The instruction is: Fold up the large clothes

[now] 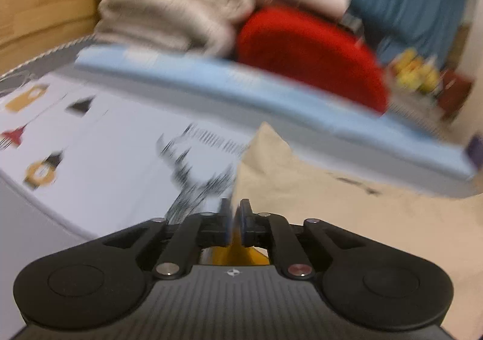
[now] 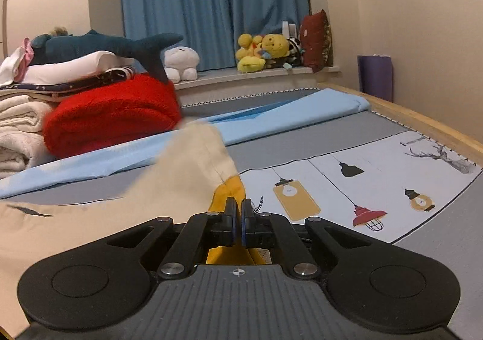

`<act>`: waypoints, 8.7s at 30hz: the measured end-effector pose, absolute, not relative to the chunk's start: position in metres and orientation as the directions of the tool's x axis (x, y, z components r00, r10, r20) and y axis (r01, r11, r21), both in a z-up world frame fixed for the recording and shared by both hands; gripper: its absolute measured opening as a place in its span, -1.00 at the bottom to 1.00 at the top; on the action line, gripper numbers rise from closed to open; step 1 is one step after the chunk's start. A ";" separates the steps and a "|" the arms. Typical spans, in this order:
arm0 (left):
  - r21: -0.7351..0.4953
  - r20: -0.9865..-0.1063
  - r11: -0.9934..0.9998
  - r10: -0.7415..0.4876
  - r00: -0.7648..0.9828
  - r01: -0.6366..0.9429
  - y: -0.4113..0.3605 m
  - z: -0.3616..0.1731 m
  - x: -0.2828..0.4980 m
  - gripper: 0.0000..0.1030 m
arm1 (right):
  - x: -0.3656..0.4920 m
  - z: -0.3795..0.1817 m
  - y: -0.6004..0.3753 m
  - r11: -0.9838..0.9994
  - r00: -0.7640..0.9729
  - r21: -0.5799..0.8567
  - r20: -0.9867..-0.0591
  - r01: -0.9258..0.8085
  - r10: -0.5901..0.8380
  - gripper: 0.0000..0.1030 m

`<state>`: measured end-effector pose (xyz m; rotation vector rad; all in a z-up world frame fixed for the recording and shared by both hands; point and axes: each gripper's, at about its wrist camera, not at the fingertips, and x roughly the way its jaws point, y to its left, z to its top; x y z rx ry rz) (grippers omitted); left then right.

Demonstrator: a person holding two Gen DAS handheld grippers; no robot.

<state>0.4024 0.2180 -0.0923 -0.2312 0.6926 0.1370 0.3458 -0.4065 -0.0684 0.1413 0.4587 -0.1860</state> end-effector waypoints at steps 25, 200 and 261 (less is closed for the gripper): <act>-0.078 -0.927 0.959 -0.169 0.334 0.271 0.190 -0.141 0.323 -0.26 | 0.308 -0.102 -0.438 0.991 0.692 0.099 -0.722 0.095 0.006 -0.97; -0.423 -0.692 0.765 -0.619 0.372 0.486 -0.185 -0.064 0.164 -0.18 | 0.127 -0.014 -0.499 0.967 0.869 0.252 -0.466 -0.049 0.165 0.03; -0.490 -0.762 0.862 -0.495 0.417 0.130 -0.089 -0.114 0.237 0.29 | 0.168 -0.091 -0.478 0.953 0.502 0.183 -0.864 0.243 0.038 0.10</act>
